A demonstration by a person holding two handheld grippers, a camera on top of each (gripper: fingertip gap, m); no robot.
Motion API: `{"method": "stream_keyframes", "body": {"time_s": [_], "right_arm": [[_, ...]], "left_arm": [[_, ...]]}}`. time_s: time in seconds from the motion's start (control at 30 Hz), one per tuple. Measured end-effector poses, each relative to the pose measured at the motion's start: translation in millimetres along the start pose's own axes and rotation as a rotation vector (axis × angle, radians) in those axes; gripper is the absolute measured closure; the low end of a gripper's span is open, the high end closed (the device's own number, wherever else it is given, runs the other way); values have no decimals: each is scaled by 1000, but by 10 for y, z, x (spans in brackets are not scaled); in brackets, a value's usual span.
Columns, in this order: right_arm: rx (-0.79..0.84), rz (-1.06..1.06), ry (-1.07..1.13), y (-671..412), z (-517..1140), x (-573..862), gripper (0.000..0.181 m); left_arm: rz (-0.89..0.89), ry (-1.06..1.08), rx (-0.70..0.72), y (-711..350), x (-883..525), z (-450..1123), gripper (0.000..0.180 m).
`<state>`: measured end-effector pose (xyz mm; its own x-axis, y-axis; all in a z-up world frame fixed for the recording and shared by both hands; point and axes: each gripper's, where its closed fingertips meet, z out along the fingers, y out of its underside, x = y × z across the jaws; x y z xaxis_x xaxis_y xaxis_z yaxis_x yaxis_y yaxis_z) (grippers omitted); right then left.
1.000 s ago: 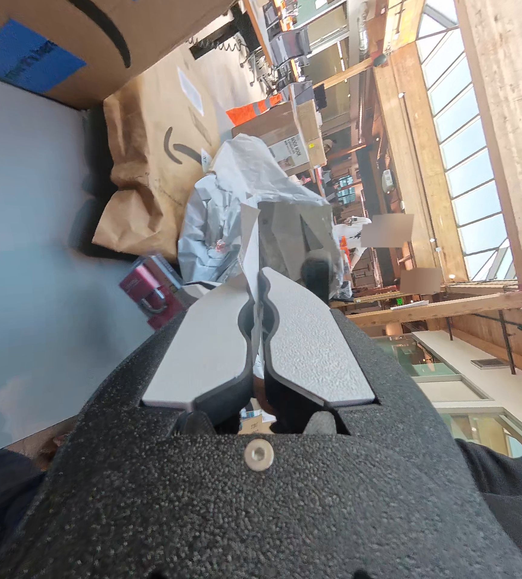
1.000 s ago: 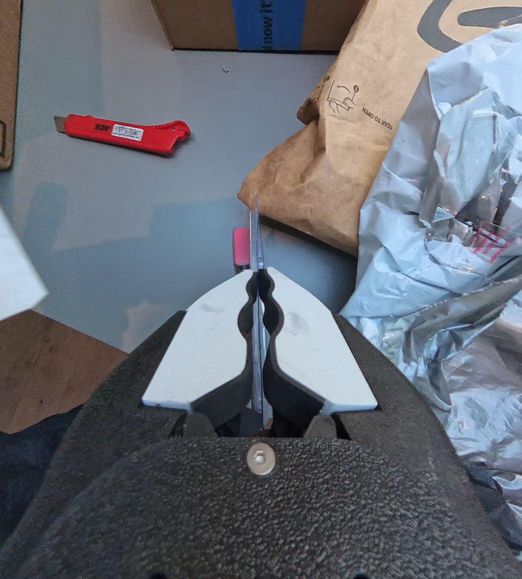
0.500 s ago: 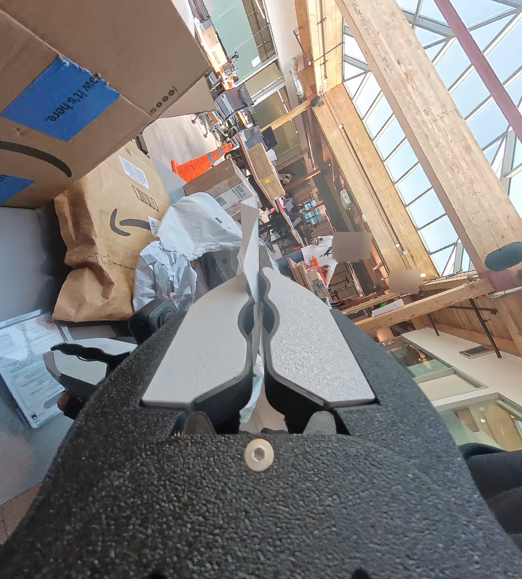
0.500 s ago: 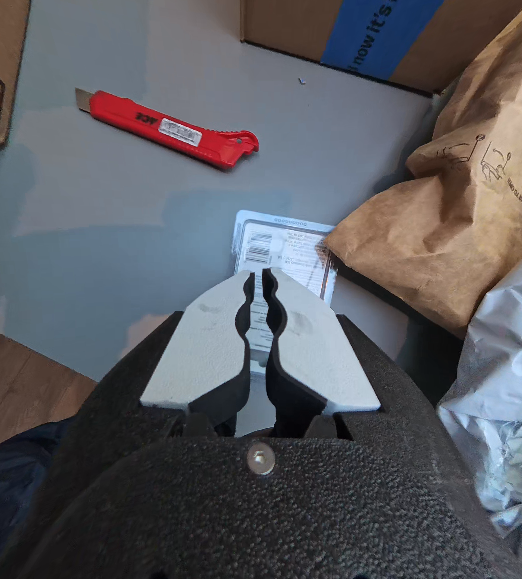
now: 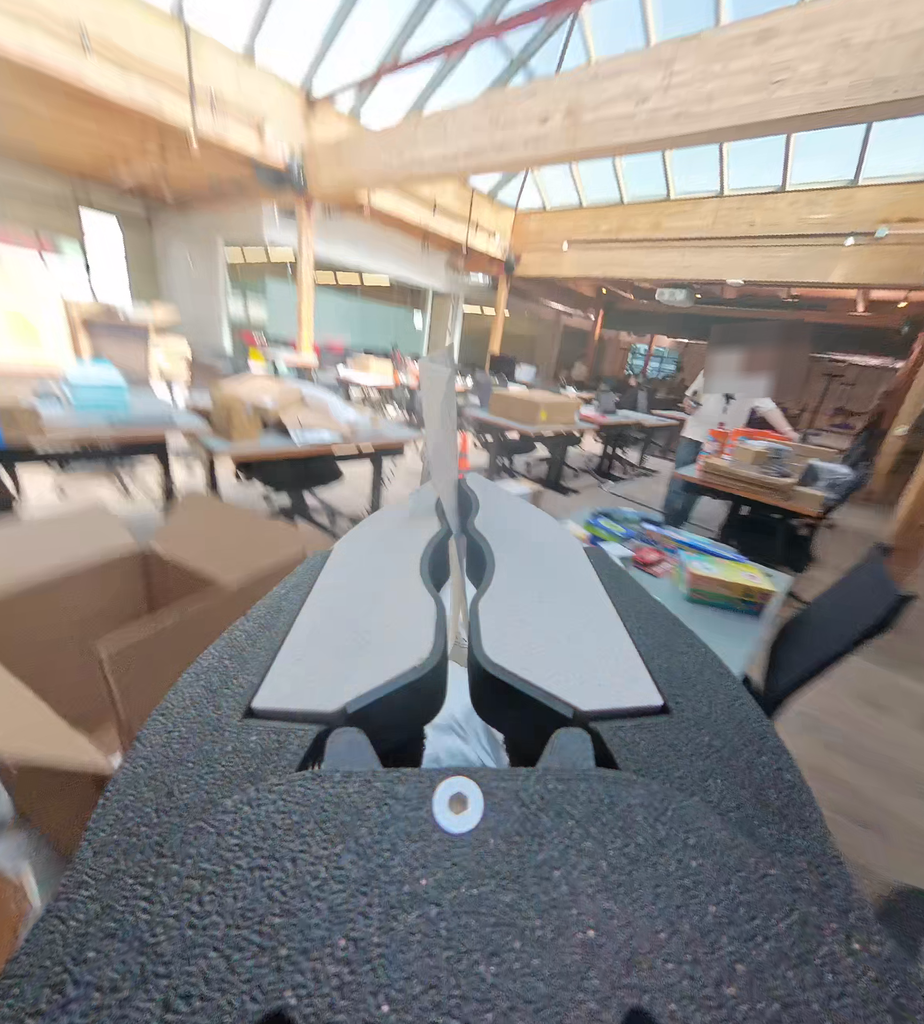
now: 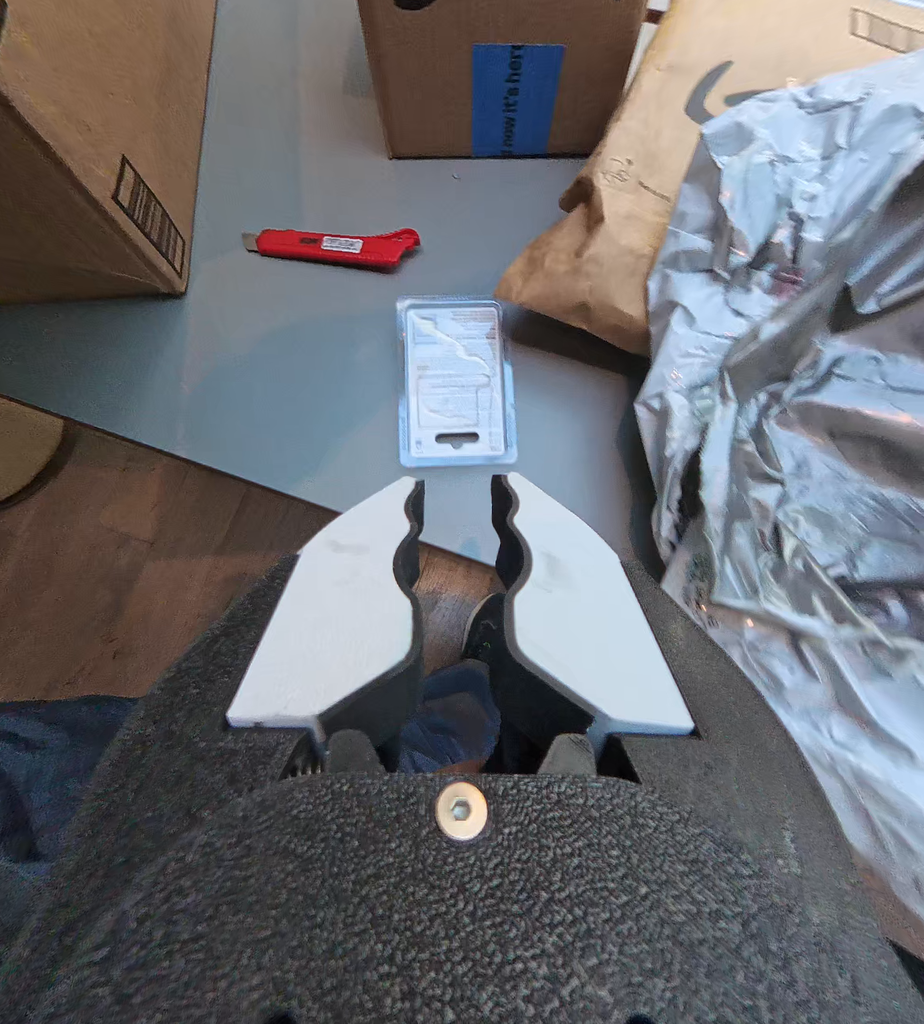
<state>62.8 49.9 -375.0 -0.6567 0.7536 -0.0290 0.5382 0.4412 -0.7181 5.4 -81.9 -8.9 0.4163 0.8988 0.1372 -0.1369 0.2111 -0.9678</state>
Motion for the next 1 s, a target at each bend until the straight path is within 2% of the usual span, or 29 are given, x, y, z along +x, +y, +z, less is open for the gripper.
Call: {"method": "stream_keyframes", "body": {"time_s": [0.07, 0.13, 0.23, 0.37, 0.57, 0.67, 0.73, 0.87, 1.0], "right_arm": [[13, 28, 72, 184, -398, 88, 157], [24, 83, 155, 384, -787, 179, 157], [47, 192, 251, 703, -1308, 256, 157], [80, 277, 359, 1112, -1855, 334, 157], [141, 392, 465, 1798, -2624, 325, 157], [162, 417, 499, 2244, -3142, 213, 157], [179, 423, 511, 2598, -3581, 73, 157], [235, 468, 507, 3520, -4630, -362, 160], [194, 584, 528, 4772, -5658, -854, 162]], "left_arm": [[241, -2, 209, -774, 228, 186, 180], [324, 11, 375, -1358, 476, 268, 180], [364, 53, 500, -1776, 888, 313, 180], [369, 135, 553, -1871, 1537, 310, 180], [331, 323, 524, -1728, 2869, 158, 180], [251, 517, 430, -1464, 3819, -32, 180], [156, 753, 308, -1117, 4694, -301, 180], [-346, 1334, -106, -245, 6598, -1306, 180], [-926, 1599, -646, 477, 8192, -2347, 180]]}}
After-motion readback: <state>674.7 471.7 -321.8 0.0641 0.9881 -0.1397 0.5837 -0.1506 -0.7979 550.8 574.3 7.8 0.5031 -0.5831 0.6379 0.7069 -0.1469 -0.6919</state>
